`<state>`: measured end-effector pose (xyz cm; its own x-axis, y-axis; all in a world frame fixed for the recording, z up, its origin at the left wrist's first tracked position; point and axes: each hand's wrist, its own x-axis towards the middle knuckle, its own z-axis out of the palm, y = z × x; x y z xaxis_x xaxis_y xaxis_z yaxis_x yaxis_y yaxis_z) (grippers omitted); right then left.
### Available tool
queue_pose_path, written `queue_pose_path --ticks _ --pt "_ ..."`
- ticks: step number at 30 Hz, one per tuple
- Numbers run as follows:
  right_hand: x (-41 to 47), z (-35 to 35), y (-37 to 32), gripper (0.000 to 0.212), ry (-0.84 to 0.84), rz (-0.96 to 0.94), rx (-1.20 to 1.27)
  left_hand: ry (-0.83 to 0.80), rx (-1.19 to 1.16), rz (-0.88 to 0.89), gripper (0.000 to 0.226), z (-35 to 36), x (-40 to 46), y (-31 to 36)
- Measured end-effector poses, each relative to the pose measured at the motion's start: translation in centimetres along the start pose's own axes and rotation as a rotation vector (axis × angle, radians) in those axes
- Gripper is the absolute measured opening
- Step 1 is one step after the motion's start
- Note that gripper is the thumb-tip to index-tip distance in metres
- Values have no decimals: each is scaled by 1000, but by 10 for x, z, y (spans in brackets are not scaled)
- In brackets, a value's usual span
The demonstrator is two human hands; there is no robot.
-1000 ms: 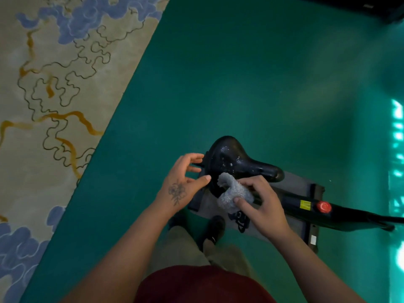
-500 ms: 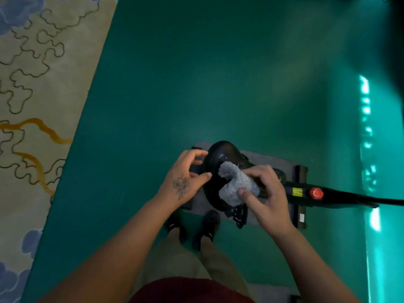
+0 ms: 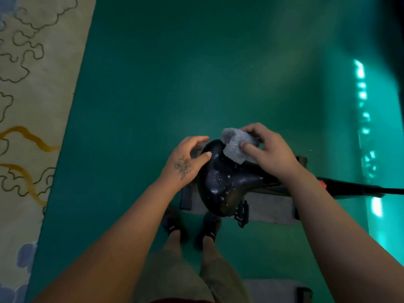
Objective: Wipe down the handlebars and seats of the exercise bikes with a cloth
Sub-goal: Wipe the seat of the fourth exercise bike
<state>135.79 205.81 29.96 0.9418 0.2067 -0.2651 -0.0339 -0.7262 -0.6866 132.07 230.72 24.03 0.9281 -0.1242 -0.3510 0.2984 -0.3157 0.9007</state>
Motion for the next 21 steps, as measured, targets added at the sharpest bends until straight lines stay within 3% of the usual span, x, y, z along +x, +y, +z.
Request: queue_pose_path --ticks 4,9,21 --pt "17 14 -2 43 -105 -56 -17 -22 35 3 41 2 6 -4" --pt "26 20 -1 35 -160 -47 60 -23 60 10 40 2 9 -9" --pt "21 14 22 45 -208 -10 74 -21 41 55 38 4 5 -15"
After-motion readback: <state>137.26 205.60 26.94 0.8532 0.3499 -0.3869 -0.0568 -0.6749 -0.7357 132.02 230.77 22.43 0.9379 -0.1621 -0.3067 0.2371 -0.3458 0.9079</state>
